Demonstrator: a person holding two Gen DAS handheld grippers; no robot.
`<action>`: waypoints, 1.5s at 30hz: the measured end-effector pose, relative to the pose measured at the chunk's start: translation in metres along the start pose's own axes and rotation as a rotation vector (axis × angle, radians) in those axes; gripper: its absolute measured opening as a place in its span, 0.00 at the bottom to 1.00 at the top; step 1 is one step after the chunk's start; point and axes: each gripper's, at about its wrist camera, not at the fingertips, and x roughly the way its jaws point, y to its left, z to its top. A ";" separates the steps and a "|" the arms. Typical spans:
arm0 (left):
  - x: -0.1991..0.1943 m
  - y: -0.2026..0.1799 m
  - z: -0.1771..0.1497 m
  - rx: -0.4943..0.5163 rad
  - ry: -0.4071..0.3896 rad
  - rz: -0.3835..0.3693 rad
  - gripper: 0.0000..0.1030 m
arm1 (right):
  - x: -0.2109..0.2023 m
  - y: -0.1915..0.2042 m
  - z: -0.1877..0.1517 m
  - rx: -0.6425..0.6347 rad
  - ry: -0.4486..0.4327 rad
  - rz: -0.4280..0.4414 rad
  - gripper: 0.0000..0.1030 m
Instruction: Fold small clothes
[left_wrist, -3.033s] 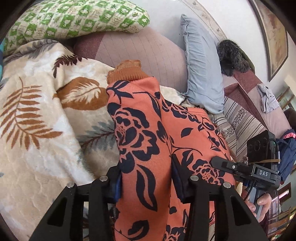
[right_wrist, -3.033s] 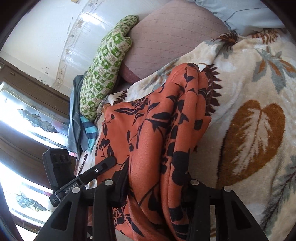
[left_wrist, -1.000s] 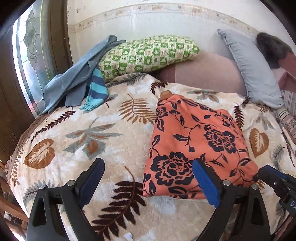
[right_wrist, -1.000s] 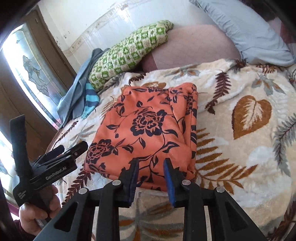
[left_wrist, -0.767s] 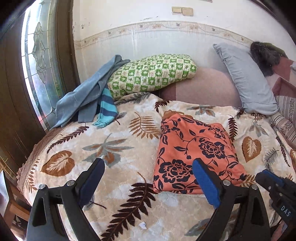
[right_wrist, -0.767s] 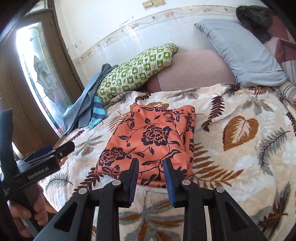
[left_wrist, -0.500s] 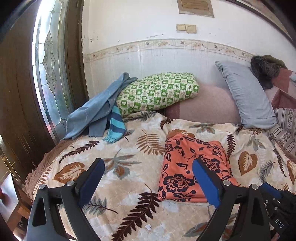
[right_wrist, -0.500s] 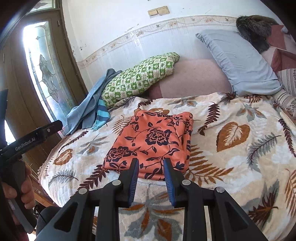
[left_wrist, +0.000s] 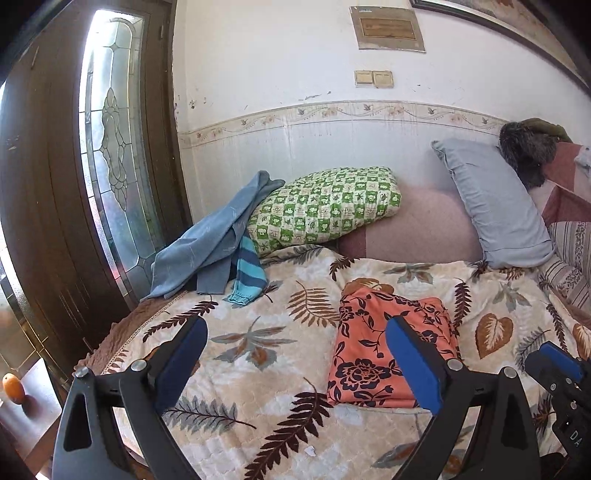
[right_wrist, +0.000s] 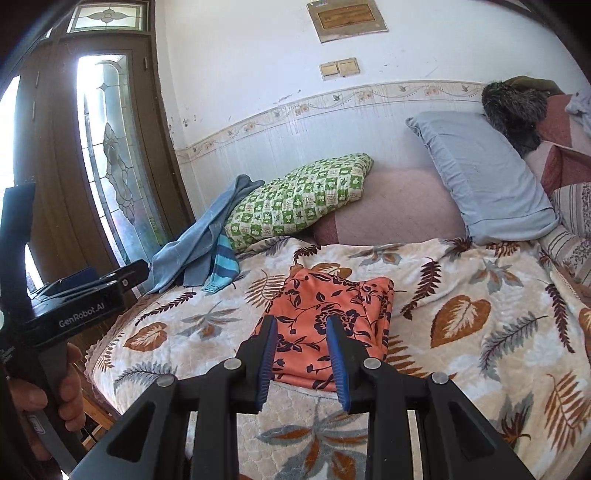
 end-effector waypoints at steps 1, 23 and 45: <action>-0.001 0.001 0.000 -0.002 0.000 0.003 0.94 | -0.002 0.001 0.000 -0.005 -0.004 -0.003 0.30; -0.022 0.032 -0.002 -0.010 0.023 0.072 0.95 | -0.013 0.024 -0.009 -0.061 0.056 0.039 0.30; -0.069 0.080 0.009 -0.018 -0.071 0.011 1.00 | -0.010 0.050 0.031 -0.192 0.076 -0.040 0.30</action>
